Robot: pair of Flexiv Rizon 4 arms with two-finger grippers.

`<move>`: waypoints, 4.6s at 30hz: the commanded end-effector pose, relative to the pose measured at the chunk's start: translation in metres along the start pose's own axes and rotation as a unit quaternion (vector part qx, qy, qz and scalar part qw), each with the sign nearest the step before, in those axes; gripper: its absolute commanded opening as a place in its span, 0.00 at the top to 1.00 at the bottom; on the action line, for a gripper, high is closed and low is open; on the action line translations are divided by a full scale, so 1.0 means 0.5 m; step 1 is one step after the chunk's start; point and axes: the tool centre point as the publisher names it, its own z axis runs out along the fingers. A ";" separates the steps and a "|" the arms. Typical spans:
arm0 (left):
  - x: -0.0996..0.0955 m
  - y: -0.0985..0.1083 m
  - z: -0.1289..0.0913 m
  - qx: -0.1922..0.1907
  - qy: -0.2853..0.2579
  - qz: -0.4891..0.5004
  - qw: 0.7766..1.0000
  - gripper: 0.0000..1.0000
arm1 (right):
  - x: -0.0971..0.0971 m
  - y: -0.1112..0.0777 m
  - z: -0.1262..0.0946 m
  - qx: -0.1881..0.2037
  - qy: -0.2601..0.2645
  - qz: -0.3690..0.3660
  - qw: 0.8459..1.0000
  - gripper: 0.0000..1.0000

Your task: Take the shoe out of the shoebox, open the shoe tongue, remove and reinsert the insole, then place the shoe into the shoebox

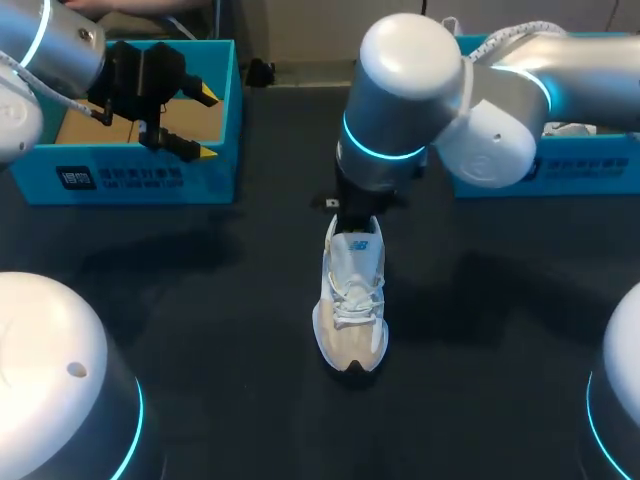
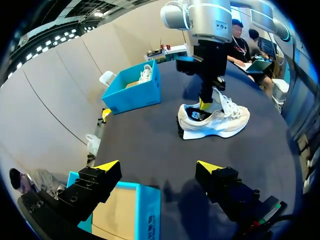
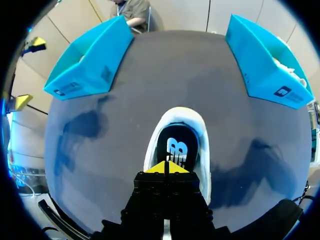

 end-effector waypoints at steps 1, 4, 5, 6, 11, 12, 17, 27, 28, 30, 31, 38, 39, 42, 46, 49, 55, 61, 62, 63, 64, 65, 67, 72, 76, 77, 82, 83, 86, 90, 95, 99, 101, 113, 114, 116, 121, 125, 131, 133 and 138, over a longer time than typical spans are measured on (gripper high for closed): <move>-0.001 -0.001 0.000 -0.002 0.001 0.000 1.000 0.00 | 0.005 -0.005 0.026 0.020 0.004 0.006 1.000 1.00; -0.001 -0.001 0.000 -0.002 0.001 0.000 1.000 0.00 | 0.001 -0.013 0.030 0.042 -0.009 0.007 0.999 1.00; -0.001 -0.001 0.000 -0.002 0.001 0.000 1.000 0.00 | 0.000 -0.016 0.031 0.051 -0.011 0.008 0.999 1.00; -0.001 -0.001 0.000 -0.002 0.001 0.000 1.000 0.00 | -0.001 -0.018 0.032 0.050 -0.002 0.015 0.999 1.00; -0.001 -0.001 0.000 -0.002 0.001 0.000 1.000 0.00 | -0.011 -0.032 0.041 0.075 0.002 0.028 0.997 1.00; -0.001 -0.001 0.000 -0.002 0.001 0.000 1.000 0.00 | -0.012 -0.035 0.046 0.078 0.002 0.029 0.997 1.00; -0.001 -0.001 0.000 -0.002 0.001 0.000 1.000 0.00 | -0.014 -0.044 0.065 0.101 -0.007 0.026 0.995 1.00; -0.001 -0.001 0.000 -0.002 0.001 0.000 1.000 0.00 | -0.019 -0.060 0.103 0.125 -0.022 0.019 0.992 1.00; -0.001 -0.001 0.000 -0.002 0.001 0.000 1.000 0.00 | -0.019 -0.060 0.105 0.125 -0.022 0.019 0.992 1.00; -0.001 -0.001 0.000 -0.002 0.001 0.000 1.000 0.00 | -0.020 -0.059 0.104 0.123 -0.021 0.020 0.992 1.00; -0.001 -0.001 0.000 -0.002 0.001 0.000 1.000 0.00 | -0.021 -0.058 0.104 0.122 -0.023 0.019 0.992 1.00; -0.001 -0.001 0.000 -0.002 0.001 0.000 1.000 0.00 | -0.025 -0.041 0.068 0.097 -0.045 0.017 0.994 1.00; -0.001 -0.001 0.000 -0.002 0.001 0.000 1.000 0.00 | -0.026 -0.038 0.066 0.090 -0.049 0.016 0.995 1.00; -0.001 -0.001 0.000 -0.002 0.001 0.000 1.000 0.00 | -0.029 -0.026 0.070 0.073 -0.062 0.008 0.995 1.00; -0.001 -0.001 0.000 -0.002 0.001 0.000 1.000 0.00 | -0.031 -0.012 0.086 0.056 -0.082 -0.006 0.995 1.00; -0.001 -0.001 0.000 -0.002 0.001 0.000 1.000 0.00 | -0.029 -0.009 0.103 0.055 -0.083 -0.004 0.995 1.00; -0.001 -0.001 0.000 -0.002 0.001 0.000 1.000 0.00 | -0.024 -0.011 0.094 0.052 -0.090 -0.002 0.995 1.00; -0.001 -0.001 0.000 -0.002 0.001 0.000 1.000 0.00 | -0.031 0.008 0.056 0.017 -0.109 0.001 0.994 1.00; -0.001 -0.001 0.000 -0.002 0.001 0.000 1.000 0.00 | -0.031 0.012 0.054 0.014 -0.112 -0.001 0.994 1.00; -0.001 -0.001 0.000 -0.002 0.001 0.000 1.000 0.00 | -0.032 0.017 0.056 0.011 -0.111 -0.002 0.994 1.00; -0.001 -0.001 0.000 -0.002 0.001 0.000 1.000 0.00 | -0.032 0.019 0.058 0.008 -0.110 -0.004 0.994 1.00; -0.001 -0.001 0.000 -0.002 0.001 0.000 1.000 0.00 | -0.031 0.027 0.064 0.003 -0.109 -0.011 0.994 1.00; -0.001 -0.001 0.000 -0.002 0.001 0.000 1.000 0.00 | -0.028 0.036 0.074 -0.004 -0.110 -0.019 0.994 1.00; -0.001 -0.001 0.000 -0.002 0.001 0.000 1.000 0.00 | -0.024 0.053 0.103 -0.013 -0.110 -0.024 0.994 1.00; -0.001 -0.001 0.000 -0.002 0.001 0.000 1.000 0.00 | -0.019 0.053 0.127 -0.008 -0.106 -0.027 0.994 1.00; -0.001 -0.001 0.000 -0.002 0.001 0.000 1.000 0.00 | -0.018 0.051 0.132 -0.006 -0.105 -0.025 0.994 1.00; -0.001 -0.001 0.000 -0.002 0.001 0.000 1.000 0.00 | -0.019 0.043 0.144 0.000 -0.102 -0.017 0.995 1.00; -0.001 -0.001 0.000 -0.002 0.001 0.000 1.000 0.00 | -0.018 0.041 0.139 -0.003 -0.104 -0.014 0.995 1.00; -0.001 -0.001 0.000 -0.002 0.001 0.000 1.000 0.00 | -0.019 0.043 0.115 -0.020 -0.114 -0.008 0.993 1.00; -0.001 -0.001 0.000 -0.002 0.001 0.000 1.000 0.00 | -0.022 0.048 0.099 -0.038 -0.132 -0.015 0.990 1.00; -0.001 -0.001 0.000 -0.002 0.001 0.000 1.000 0.00 | -0.029 0.053 0.096 -0.048 -0.151 -0.020 0.987 1.00; -0.001 -0.001 0.000 -0.002 0.001 0.000 1.000 0.00 | -0.035 0.047 0.107 -0.044 -0.175 -0.029 0.983 1.00; -0.001 -0.001 0.000 -0.002 0.001 0.000 1.000 0.00 | -0.040 0.040 0.118 -0.038 -0.182 -0.032 0.982 1.00; -0.001 -0.001 0.000 -0.002 0.001 0.000 1.000 0.00 | -0.032 0.022 0.165 -0.003 -0.179 -0.032 0.983 1.00; -0.001 -0.001 0.000 -0.002 0.001 0.000 1.000 0.00 | -0.031 0.021 0.166 -0.001 -0.175 -0.032 0.984 1.00; -0.001 -0.001 0.000 -0.002 0.001 0.000 1.000 0.00 | -0.030 0.017 0.166 0.007 -0.174 -0.029 0.984 1.00; -0.001 -0.001 0.000 -0.002 0.001 0.000 1.000 0.00 | -0.033 0.009 0.118 0.018 -0.166 -0.015 0.986 1.00; -0.001 -0.001 0.000 -0.002 0.001 0.000 1.000 0.00 | -0.041 0.002 0.082 0.033 -0.160 0.007 0.987 1.00; -0.001 -0.001 0.000 -0.002 0.001 0.000 1.000 0.00 | -0.046 -0.014 0.046 0.088 -0.125 0.039 0.987 1.00; -0.001 -0.001 0.000 -0.002 0.001 0.000 1.000 0.00 | -0.043 -0.020 0.039 0.097 -0.108 0.046 0.988 1.00; -0.001 -0.001 0.000 -0.002 0.001 0.000 1.000 0.00 | -0.039 -0.040 0.026 0.164 -0.062 0.036 0.984 1.00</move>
